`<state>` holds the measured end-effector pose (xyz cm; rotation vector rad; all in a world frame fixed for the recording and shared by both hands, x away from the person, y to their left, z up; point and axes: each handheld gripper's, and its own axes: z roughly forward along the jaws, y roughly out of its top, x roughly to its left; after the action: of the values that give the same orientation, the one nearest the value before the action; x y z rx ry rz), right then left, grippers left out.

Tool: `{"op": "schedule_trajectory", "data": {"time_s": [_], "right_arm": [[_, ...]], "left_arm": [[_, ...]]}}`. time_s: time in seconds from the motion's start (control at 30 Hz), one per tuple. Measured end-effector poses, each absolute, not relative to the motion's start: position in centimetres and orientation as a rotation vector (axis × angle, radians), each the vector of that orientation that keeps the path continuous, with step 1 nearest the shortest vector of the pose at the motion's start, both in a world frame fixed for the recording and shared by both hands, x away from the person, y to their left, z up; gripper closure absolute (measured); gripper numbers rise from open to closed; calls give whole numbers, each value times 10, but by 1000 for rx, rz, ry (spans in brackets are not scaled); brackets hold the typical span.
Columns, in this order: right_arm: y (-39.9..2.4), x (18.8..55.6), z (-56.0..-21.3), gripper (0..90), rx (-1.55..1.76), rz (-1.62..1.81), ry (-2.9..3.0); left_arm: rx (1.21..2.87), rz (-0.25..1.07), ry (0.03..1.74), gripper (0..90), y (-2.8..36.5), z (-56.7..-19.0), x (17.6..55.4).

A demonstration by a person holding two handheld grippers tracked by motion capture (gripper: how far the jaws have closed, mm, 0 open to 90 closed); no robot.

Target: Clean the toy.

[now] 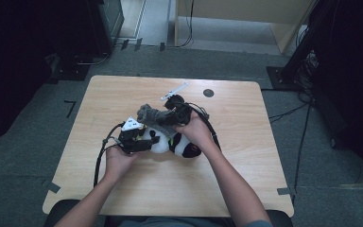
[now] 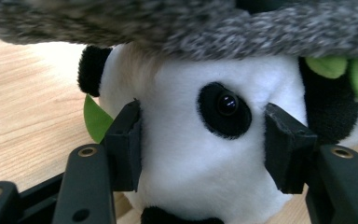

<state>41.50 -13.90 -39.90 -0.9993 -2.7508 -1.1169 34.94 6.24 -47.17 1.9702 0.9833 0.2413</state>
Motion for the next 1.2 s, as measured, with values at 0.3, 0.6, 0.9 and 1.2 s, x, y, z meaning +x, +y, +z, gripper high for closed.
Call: {"op": "schedule_trajectory", "data": {"time_s": [0.3,0.6,0.9,1.2], "right_arm": [[-165,409,-400,795,-1043,-1070,-2783],[-194,403,-396,797,-1128,-1099,-2806],[-235,389,-405,798,-1216,-1165,-2735],[-261,372,-424,802,-1240,-1284,-2650]], "left_arm": [[1967,231,989,408,63,-472,351],[1965,221,993,410,64,-471,351],[1960,217,994,408,64,-472,351],[1947,198,989,403,65,-473,352]]}}
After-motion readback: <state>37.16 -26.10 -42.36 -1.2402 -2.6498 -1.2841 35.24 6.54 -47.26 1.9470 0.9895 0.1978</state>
